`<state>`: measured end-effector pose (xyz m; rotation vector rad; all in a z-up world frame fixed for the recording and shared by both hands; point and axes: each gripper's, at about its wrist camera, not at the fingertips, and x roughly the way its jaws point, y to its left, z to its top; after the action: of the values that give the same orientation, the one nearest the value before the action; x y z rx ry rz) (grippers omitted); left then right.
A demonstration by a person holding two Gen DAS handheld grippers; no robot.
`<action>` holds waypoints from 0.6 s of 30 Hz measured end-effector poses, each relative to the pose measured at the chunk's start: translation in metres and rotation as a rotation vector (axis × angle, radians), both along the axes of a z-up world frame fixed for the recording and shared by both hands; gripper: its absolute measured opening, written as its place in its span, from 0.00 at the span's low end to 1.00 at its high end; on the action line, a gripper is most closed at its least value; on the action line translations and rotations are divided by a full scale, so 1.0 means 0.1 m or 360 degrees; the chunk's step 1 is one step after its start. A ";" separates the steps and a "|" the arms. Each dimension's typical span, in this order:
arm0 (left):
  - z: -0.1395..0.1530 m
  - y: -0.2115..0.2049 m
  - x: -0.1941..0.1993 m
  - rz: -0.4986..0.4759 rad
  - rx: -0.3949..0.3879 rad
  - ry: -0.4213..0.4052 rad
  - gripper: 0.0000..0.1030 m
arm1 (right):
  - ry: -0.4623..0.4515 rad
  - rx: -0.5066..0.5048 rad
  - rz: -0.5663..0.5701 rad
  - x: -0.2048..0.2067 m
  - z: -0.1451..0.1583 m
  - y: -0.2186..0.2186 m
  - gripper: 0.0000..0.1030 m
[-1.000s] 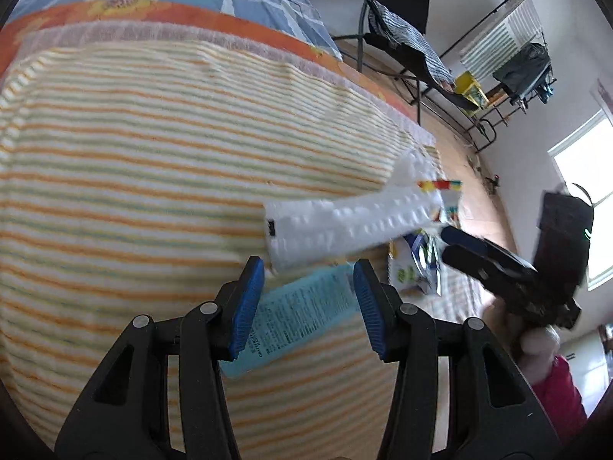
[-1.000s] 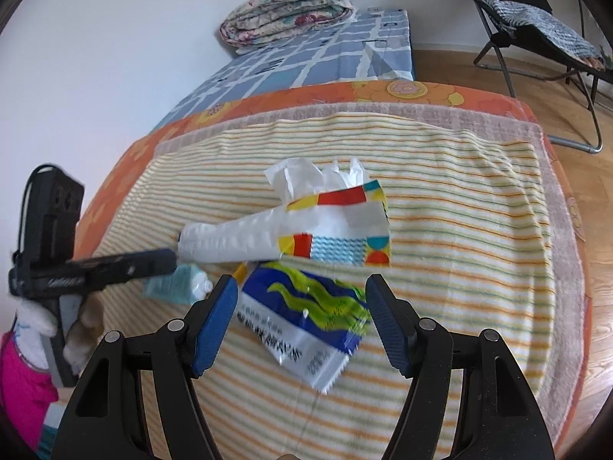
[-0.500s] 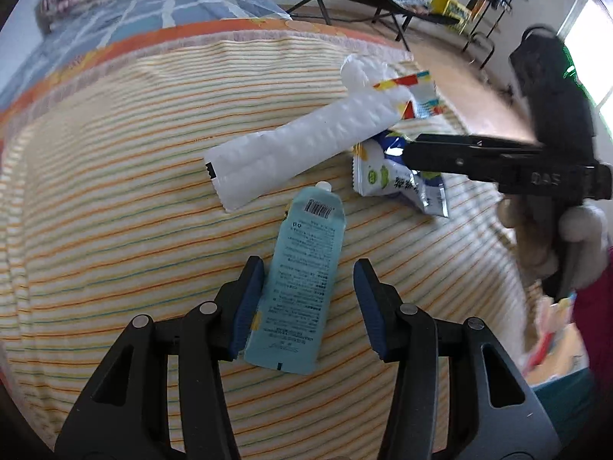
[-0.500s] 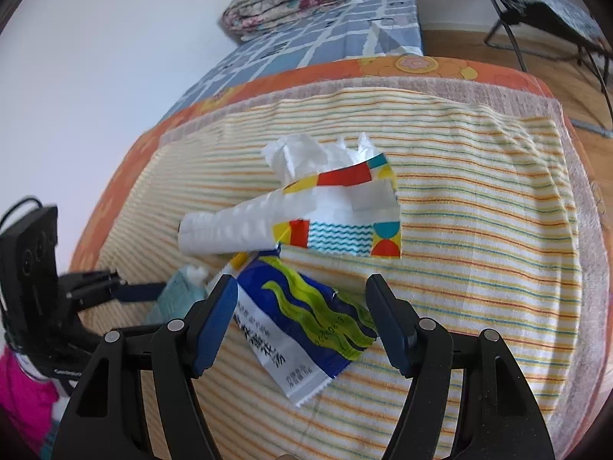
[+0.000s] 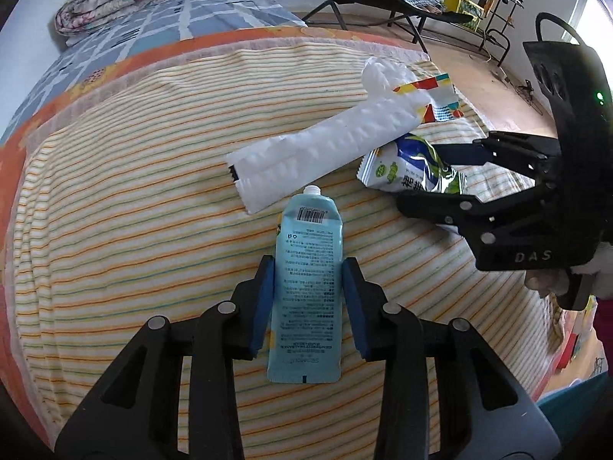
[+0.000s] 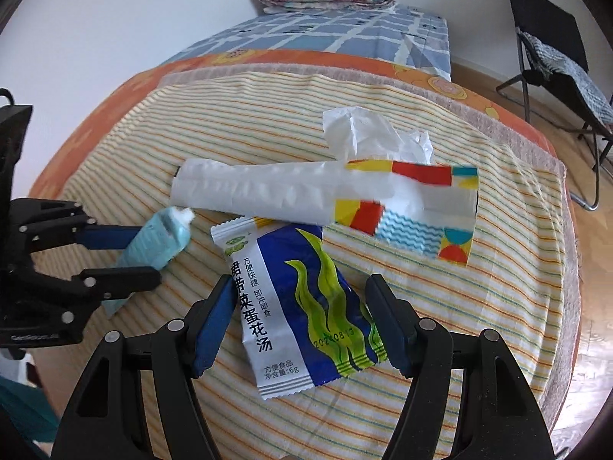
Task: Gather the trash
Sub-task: 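Grasp the blue tube with the left tool while the right tool grasps the blue snack wrapper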
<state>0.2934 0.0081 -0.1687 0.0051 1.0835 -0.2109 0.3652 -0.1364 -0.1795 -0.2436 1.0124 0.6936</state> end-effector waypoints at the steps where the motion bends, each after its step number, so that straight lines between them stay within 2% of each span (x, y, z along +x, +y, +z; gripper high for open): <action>1: 0.00 0.00 -0.02 0.0001 0.0004 0.0000 0.34 | -0.0012 -0.0013 -0.0006 -0.01 0.00 0.01 0.66; 3: 0.01 0.00 -0.07 0.0002 0.0016 0.0004 0.34 | -0.0053 -0.0077 -0.0010 -0.05 -0.01 0.06 0.60; 7: 0.02 0.02 -0.15 0.0018 0.0026 0.0017 0.34 | -0.0040 -0.0109 0.0004 -0.15 0.01 0.07 0.57; 12: 0.08 0.04 -0.33 0.0026 0.0027 0.0022 0.34 | -0.0018 -0.0147 0.0026 -0.36 0.08 0.00 0.56; 18: 0.22 0.04 -0.59 0.0037 0.0020 0.0018 0.34 | 0.0027 -0.0097 -0.0025 -0.65 0.28 -0.22 0.56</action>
<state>0.2339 0.0119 -0.1467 0.0026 1.0953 -0.1830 0.2999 -0.1584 -0.1519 -0.2829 1.0517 0.6520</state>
